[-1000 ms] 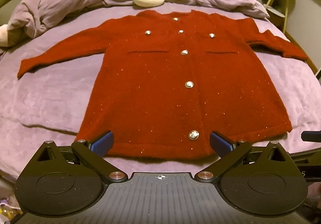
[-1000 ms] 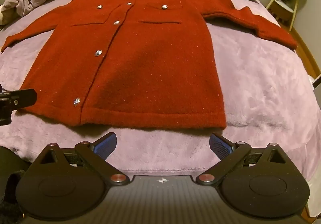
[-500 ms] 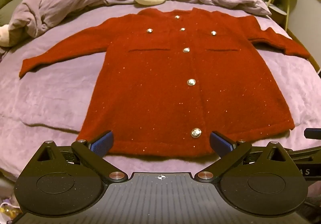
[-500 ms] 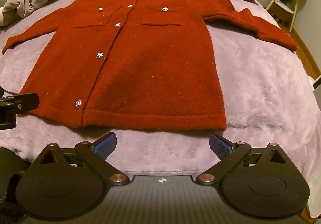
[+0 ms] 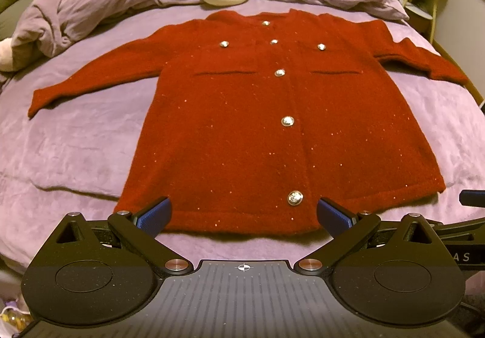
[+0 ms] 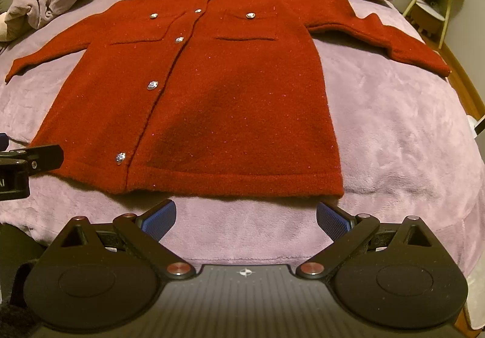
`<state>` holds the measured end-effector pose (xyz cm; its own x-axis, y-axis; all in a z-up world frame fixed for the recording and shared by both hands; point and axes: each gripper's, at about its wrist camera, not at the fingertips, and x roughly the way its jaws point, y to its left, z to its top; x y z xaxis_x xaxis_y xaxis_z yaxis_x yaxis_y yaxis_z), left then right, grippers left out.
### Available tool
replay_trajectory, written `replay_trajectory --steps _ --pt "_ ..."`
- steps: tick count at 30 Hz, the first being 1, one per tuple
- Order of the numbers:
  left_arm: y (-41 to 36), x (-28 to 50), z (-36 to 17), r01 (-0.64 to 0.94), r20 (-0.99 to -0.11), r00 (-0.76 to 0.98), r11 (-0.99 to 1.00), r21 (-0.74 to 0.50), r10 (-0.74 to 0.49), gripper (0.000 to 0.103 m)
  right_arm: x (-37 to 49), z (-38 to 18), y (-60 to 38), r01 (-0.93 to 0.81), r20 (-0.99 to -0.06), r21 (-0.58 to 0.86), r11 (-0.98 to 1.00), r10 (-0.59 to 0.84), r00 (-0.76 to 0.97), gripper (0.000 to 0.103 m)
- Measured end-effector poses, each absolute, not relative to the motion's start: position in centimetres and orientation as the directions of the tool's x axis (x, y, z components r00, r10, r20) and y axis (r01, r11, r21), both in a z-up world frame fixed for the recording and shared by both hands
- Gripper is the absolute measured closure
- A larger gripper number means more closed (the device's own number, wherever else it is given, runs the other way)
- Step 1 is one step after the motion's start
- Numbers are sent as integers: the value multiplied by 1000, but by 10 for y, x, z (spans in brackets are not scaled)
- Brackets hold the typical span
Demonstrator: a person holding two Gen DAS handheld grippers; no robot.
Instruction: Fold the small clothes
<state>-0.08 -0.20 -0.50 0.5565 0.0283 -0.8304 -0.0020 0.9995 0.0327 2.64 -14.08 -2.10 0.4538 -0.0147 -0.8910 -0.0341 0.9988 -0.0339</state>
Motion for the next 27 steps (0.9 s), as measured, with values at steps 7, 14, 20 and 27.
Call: replay_trajectory --steps 7,14,20,27 --pt "-4 0 -4 -2 -834 551 999 34 30 0 26 -21 -142 -33 -889 -28 999 -10 458 4" --pt "-4 0 -4 -2 -834 550 999 34 29 0 25 -21 -141 -30 -888 -26 999 -9 460 4" --pt "-4 1 -5 -3 -837 547 999 33 29 0 25 -21 -142 -28 -886 -24 999 -8 463 4" --pt "-4 2 -6 -4 -837 546 999 32 29 0 24 -20 -143 -24 -884 -21 999 -7 467 4"
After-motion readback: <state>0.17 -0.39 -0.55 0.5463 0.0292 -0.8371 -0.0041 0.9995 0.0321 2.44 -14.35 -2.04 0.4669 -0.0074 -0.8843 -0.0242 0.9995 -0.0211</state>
